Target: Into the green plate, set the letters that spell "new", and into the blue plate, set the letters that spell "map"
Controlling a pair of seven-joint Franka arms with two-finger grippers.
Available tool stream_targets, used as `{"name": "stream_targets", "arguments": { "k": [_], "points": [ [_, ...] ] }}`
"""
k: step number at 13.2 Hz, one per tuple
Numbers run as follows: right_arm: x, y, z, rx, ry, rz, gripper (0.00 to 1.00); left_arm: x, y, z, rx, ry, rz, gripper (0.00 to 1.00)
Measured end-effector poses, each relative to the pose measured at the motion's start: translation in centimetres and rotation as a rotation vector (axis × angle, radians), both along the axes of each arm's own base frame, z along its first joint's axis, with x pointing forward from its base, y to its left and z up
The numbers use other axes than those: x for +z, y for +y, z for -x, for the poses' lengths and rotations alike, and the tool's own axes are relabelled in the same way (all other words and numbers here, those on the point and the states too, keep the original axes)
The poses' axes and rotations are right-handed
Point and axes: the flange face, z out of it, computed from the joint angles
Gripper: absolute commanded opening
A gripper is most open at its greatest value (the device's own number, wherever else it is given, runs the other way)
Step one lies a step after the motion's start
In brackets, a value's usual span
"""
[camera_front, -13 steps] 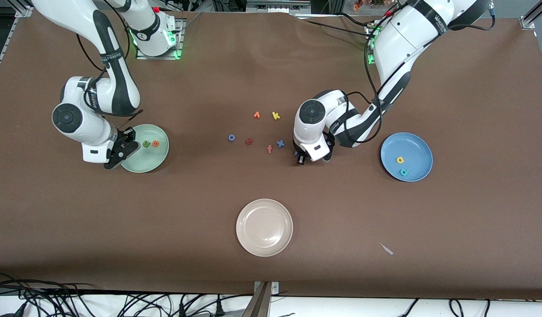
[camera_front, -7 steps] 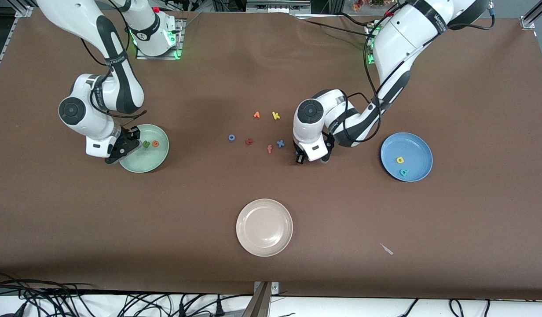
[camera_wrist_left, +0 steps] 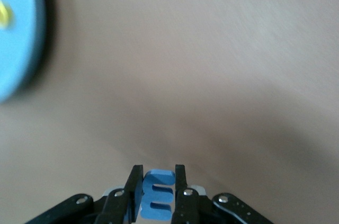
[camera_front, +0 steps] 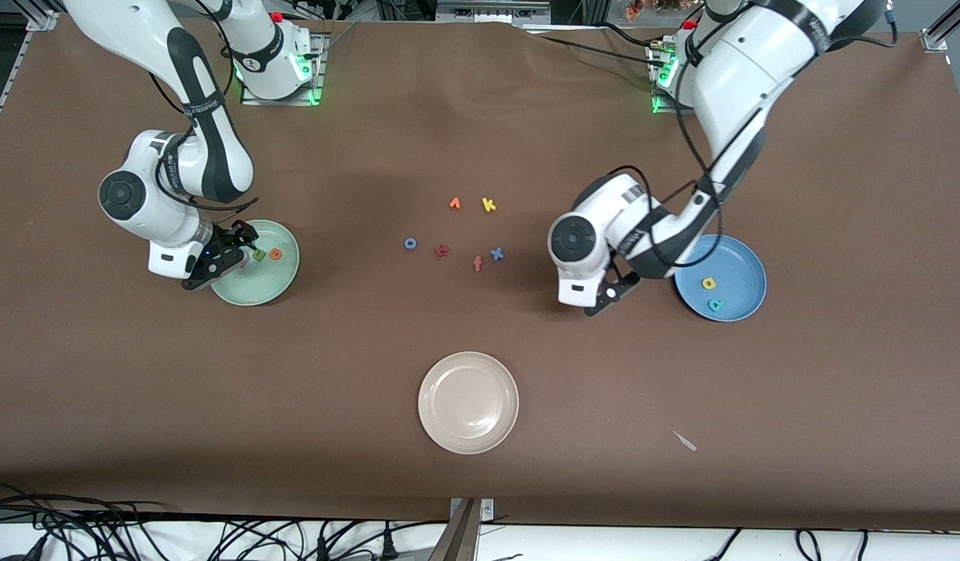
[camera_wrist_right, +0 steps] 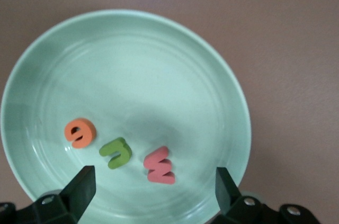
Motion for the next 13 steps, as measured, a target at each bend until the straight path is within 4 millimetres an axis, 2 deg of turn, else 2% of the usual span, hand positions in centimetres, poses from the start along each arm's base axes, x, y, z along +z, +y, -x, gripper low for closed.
{"name": "stream_targets", "arguments": {
  "k": [2, 3, 6, 8, 9, 10, 11, 13],
  "points": [
    [2.3, 1.2, -1.4, -0.055, 0.009, -0.021, 0.99, 1.6, 4.6, -1.9, -0.148, 0.083, 0.02, 0.0],
    [4.2, 2.0, -2.4, -0.08, 0.043, -0.038, 0.99, 2.1, 6.9, -2.8, -0.22, 0.119, 0.042, 0.0],
    [12.3, 4.0, -5.9, -0.148, 0.121, -0.07, 0.99, 2.1, 13.4, -4.6, -0.42, 0.235, 0.117, 0.0],
    [17.8, 4.7, -7.3, -0.183, 0.154, -0.048, 0.99, 1.9, 17.6, -5.5, -0.565, 0.298, 0.158, 0.01],
    [20.4, 5.0, -7.6, -0.196, 0.165, -0.024, 0.99, 1.7, 19.8, -5.9, -0.631, 0.325, 0.176, 0.12],
    [22.9, 5.2, -7.8, -0.204, 0.175, 0.0, 0.99, 1.6, 22.0, -6.2, -0.687, 0.349, 0.196, 0.62],
    [24.9, 5.3, -7.8, -0.213, 0.186, 0.021, 0.99, 1.6, 23.8, -6.4, -0.73, 0.368, 0.222, 1.0],
    [28.0, 4.9, -7.5, -0.224, 0.205, 0.057, 0.99, 1.4, 26.0, -6.5, -0.766, 0.387, 0.254, 1.0]
  ]
}}
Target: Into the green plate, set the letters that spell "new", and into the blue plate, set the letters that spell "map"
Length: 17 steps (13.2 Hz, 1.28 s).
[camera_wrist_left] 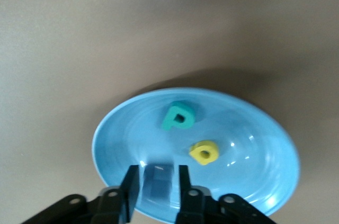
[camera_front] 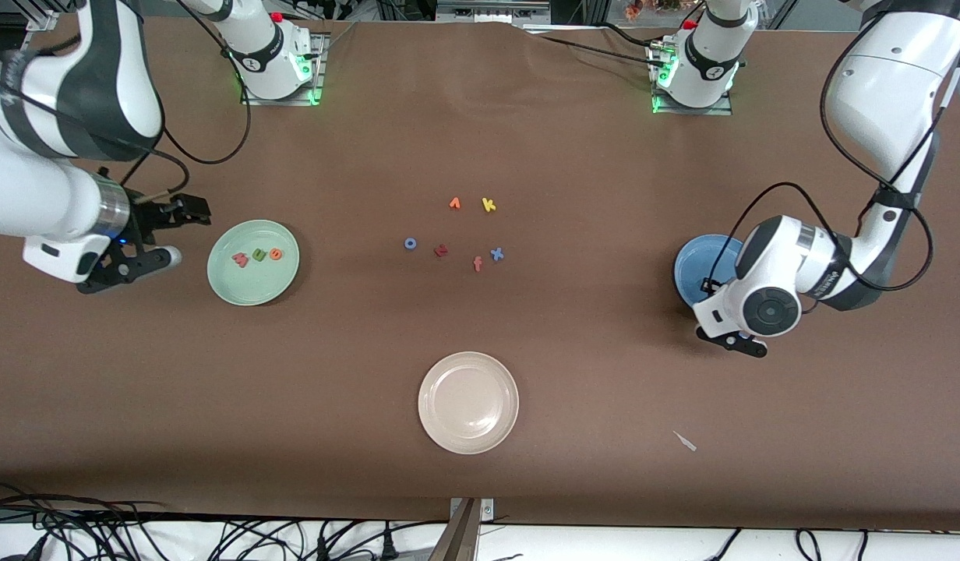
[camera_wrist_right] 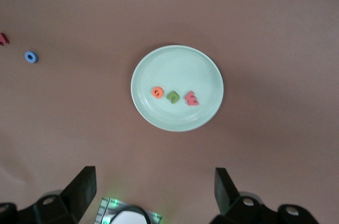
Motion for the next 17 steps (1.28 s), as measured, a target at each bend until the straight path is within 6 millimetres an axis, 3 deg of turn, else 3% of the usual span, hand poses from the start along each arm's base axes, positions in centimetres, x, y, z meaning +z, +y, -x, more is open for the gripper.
{"name": "stream_targets", "arguments": {
  "k": [2, 4, 7, 11, 14, 17],
  "points": [
    [2.5, -0.9, 0.3, -0.01, -0.01, 0.01, 0.99, 0.3, 1.1, -0.3, 0.028, -0.002, 0.017, 1.0],
    [4.8, -1.7, 1.1, -0.012, -0.029, 0.012, 1.0, 2.1, 3.3, -1.2, 0.123, -0.005, 0.069, 1.0],
    [5.5, -2.0, 1.5, -0.012, -0.035, 0.018, 1.0, 6.4, 7.2, -2.3, 0.227, 0.019, 0.089, 1.0],
    [5.7, -1.9, 1.4, -0.036, -0.053, 0.025, 1.0, 10.9, 10.0, -3.1, 0.34, -0.012, 0.163, 1.0],
    [6.9, -2.3, 1.6, -0.102, -0.084, 0.026, 1.0, 17.5, 12.8, -2.4, 0.471, -0.101, 0.216, 1.0],
    [8.4, -4.5, 1.7, -0.126, -0.146, -0.006, 1.0, 25.1, 10.8, -1.0, 0.492, -0.213, 0.232, 1.0]
  ]
}}
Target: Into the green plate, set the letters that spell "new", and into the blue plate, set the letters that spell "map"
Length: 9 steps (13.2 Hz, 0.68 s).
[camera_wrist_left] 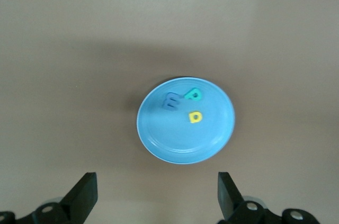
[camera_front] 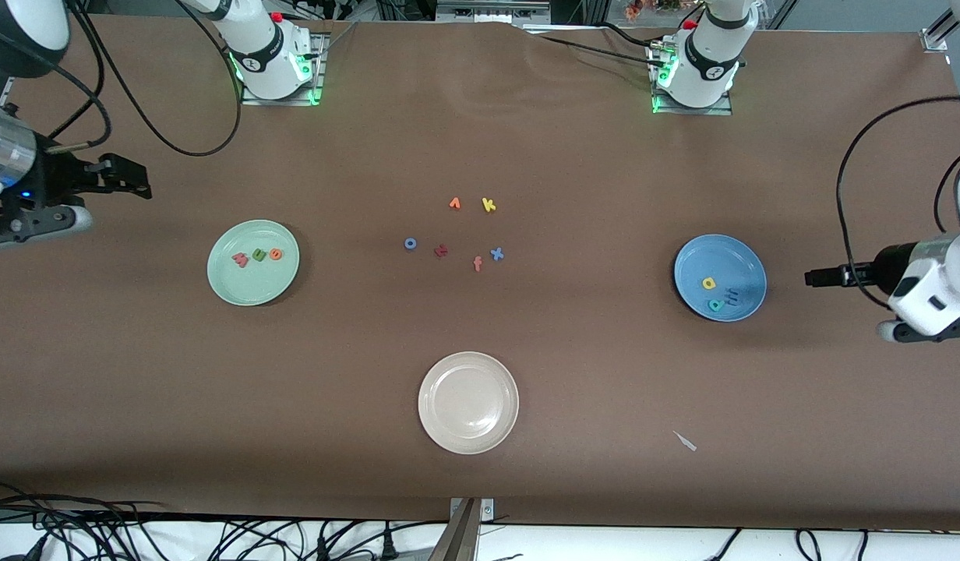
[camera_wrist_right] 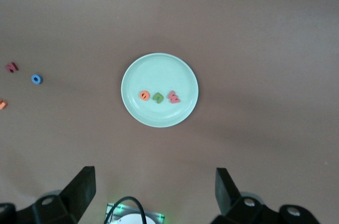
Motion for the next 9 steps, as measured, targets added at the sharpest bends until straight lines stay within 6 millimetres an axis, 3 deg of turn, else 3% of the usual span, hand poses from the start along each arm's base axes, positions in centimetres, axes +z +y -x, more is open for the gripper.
{"name": "stream_targets", "arguments": {
  "k": [2, 5, 7, 9],
  "points": [
    [0.5, -2.6, 0.3, -0.041, -0.077, -0.012, 1.0, 5.5, -2.9, 2.1, -0.025, -0.093, -0.043, 1.0],
    [0.4, -5.7, 2.8, -0.128, -0.107, -0.022, 1.0, 13.1, -5.6, 6.8, -0.058, -0.191, -0.072, 1.0],
    [0.8, -6.1, 4.3, -0.156, -0.094, -0.024, 1.0, 15.4, -7.0, 9.0, -0.082, -0.196, -0.076, 1.0],
    [1.0, -5.9, 4.7, -0.161, -0.09, -0.024, 1.0, 15.5, -7.1, 9.8, -0.083, -0.182, -0.077, 1.0]
  ]
}}
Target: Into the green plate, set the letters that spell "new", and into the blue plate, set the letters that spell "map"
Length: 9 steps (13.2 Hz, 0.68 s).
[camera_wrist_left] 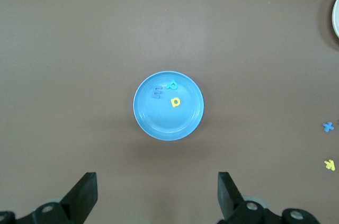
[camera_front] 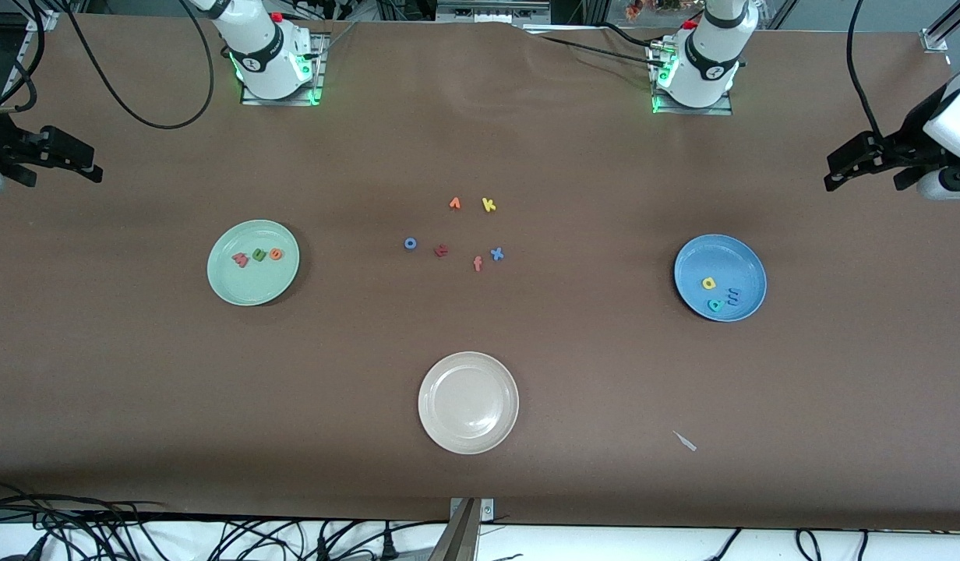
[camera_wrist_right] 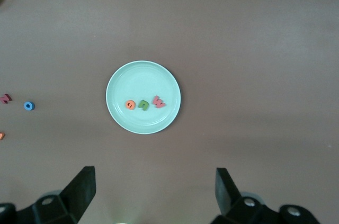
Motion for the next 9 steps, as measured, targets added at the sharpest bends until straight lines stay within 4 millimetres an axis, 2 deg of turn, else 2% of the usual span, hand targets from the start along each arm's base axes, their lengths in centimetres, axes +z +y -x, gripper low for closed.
{"name": "stream_targets", "arguments": {
  "k": [4, 9],
  "points": [
    [-0.2, 0.1, 0.0, -0.001, 0.004, 0.001, 1.0, -2.0, 1.0, -0.3, 0.015, 0.039, 0.002, 1.0],
    [0.1, -0.1, 0.0, -0.007, -0.001, 0.002, 1.0, -2.0, 1.0, -0.4, 0.015, 0.035, 0.002, 1.0]
  ]
}}
